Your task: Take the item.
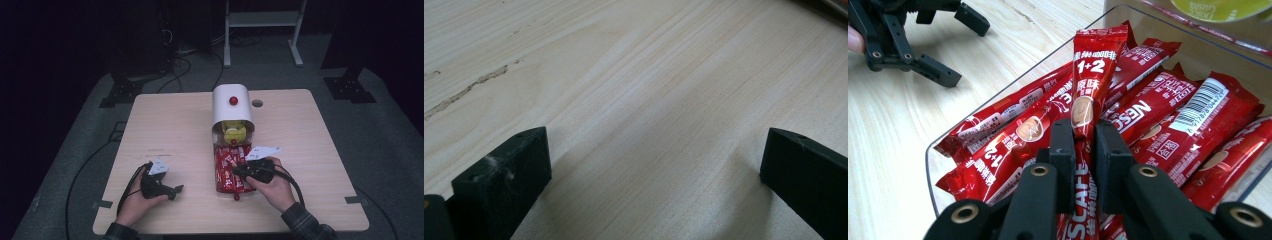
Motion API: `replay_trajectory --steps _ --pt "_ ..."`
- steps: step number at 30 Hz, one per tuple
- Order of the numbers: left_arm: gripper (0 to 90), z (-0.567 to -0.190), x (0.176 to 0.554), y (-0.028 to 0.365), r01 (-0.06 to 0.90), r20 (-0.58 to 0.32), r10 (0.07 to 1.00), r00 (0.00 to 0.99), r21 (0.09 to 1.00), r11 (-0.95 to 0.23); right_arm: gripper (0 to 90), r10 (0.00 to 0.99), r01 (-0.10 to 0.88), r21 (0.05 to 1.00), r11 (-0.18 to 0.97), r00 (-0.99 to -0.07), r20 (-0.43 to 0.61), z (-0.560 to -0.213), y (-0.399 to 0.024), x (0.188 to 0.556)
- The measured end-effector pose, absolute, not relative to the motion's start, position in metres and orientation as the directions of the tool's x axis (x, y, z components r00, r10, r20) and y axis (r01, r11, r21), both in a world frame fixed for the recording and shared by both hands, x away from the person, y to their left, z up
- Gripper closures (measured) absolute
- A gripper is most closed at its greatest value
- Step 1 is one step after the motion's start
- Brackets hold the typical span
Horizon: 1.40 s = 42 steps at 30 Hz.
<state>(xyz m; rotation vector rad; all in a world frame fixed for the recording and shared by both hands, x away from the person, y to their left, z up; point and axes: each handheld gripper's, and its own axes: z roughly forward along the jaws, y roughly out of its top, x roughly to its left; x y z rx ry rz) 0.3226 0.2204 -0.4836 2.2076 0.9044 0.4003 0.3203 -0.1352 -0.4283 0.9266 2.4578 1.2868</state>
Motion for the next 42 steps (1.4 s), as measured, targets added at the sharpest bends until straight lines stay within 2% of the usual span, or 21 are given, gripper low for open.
replay_trajectory --steps 10,42 --pt "0.0 -0.484 0.323 0.220 0.487 0.017 0.706 0.708 0.712 -0.506 80.3 0.631 0.464 0.796 0.389 -0.764 0.138 -0.423 -0.142 0.321" --pt "0.0 -0.484 0.323 0.220 0.487 0.017 0.706 0.708 0.712 -0.505 80.7 0.666 0.459 0.815 0.353 -0.735 0.125 -0.408 -0.176 0.317"
